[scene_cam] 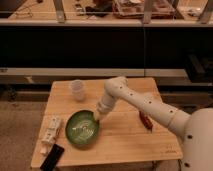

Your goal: Drag the ceramic bowl in a circle

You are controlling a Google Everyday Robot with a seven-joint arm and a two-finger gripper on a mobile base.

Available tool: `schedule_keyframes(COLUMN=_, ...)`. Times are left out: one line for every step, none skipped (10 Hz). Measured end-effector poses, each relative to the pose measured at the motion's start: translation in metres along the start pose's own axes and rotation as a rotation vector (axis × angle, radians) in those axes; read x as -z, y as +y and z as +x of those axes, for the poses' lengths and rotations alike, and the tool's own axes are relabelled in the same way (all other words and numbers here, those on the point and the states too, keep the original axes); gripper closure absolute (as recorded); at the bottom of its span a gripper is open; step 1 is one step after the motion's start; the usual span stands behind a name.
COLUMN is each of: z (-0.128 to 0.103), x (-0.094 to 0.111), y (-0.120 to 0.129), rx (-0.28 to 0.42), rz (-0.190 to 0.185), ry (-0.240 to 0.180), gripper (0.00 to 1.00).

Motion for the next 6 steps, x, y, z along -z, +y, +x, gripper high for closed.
schedule_keyframes(z=0.009, x=-0.003, y=0.003, rx=-0.009, rz=0.004, ry=0.001, gripper=1.0)
schedule_keyframes(z=0.022, x=-0.004, y=0.012, rx=-0.031, rz=0.006, ry=0.008, gripper=1.0)
schedule_keyframes(z=0.029, x=-0.003, y=0.023, rx=-0.055, rz=0.005, ry=0.013, gripper=1.0)
schedule_keyframes(z=0.037, x=0.0, y=0.046, rx=-0.097, rz=-0.002, ry=0.026, gripper=1.0)
schedule_keyframes(z=0.038, x=0.002, y=0.063, rx=-0.126, rz=-0.009, ry=0.032, gripper=1.0)
schedule_keyframes(z=0.035, x=0.006, y=0.082, rx=-0.164, rz=-0.013, ry=0.039, gripper=1.0)
